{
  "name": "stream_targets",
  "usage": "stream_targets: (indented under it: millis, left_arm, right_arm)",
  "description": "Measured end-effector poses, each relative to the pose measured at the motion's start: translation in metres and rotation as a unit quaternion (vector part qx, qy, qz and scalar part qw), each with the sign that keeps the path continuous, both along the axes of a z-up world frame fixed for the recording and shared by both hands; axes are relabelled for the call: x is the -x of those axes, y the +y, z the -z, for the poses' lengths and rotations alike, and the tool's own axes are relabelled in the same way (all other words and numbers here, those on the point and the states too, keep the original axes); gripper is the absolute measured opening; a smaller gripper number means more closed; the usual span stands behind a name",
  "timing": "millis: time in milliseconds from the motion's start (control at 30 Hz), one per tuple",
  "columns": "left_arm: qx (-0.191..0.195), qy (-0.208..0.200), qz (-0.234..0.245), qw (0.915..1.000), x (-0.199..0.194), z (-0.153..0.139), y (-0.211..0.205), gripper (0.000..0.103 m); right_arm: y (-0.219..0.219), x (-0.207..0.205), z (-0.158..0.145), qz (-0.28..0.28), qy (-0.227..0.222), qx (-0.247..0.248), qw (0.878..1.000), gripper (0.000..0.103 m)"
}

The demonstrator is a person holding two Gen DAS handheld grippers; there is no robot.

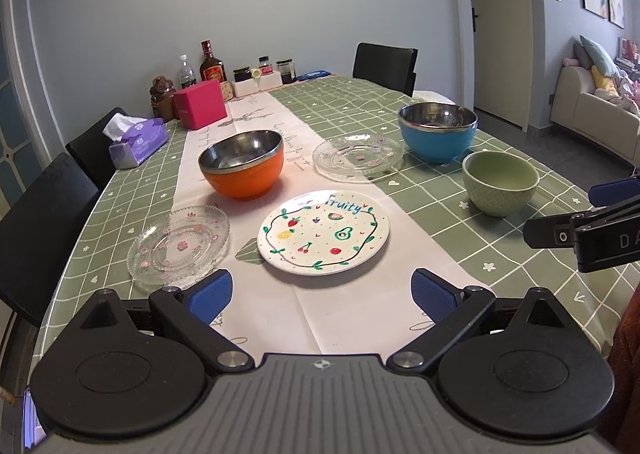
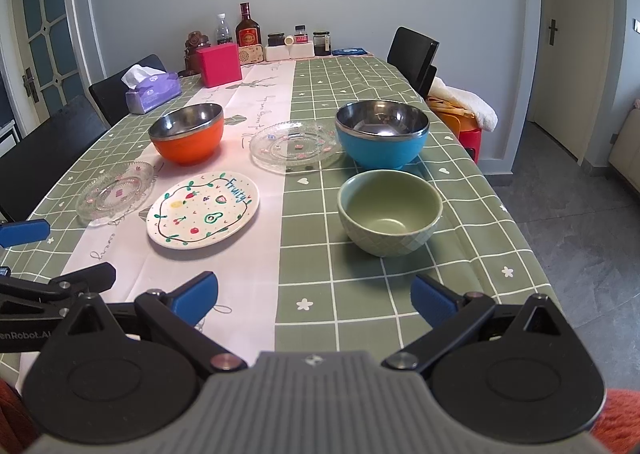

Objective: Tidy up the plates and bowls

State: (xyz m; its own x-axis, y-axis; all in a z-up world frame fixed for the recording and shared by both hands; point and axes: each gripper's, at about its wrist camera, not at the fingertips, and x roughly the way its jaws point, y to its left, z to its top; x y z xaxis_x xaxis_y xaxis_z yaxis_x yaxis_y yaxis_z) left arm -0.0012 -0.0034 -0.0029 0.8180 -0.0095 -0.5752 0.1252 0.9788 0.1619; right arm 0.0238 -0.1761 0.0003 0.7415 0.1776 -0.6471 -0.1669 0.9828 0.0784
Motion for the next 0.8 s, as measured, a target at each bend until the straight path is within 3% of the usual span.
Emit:
stream_targets:
  millis: [167, 433, 633, 733, 800]
  left_arm:
    - [0.024, -0.006, 0.019, 0.9995, 0.003, -0.003, 0.000, 0.103]
    - [0.097, 0.002, 0.016, 0.9951, -0.002, -0.006, 0.013, 0.101]
    - [0.127, -0.003, 0.004, 0.9918, -0.011, -0.012, 0.022, 0.089]
    - [0.136, 0.014, 0.003, 0.9906, -0.023, -0.013, 0.025, 0.083]
    - [0.142, 0.026, -0.004, 0.9896, -0.034, -0.015, 0.029, 0.080]
  right_arm:
    - [-0.003, -0.001, 0.001, 0.001, -0.001, -0.010, 1.000, 0.100]
    - [0.008, 0.007, 0.001, -0.038, -0.036, 0.001, 0.999, 0.100]
    - [0.021, -0.003, 0.004, -0.097, -0.021, 0.002, 0.995, 0.100]
    - [0.029, -0.018, -0.001, -0.120, -0.015, -0.008, 0.993, 0.099]
    - [0.035, -0.031, -0.007, -0.140, -0.012, -0.018, 0.990, 0.090]
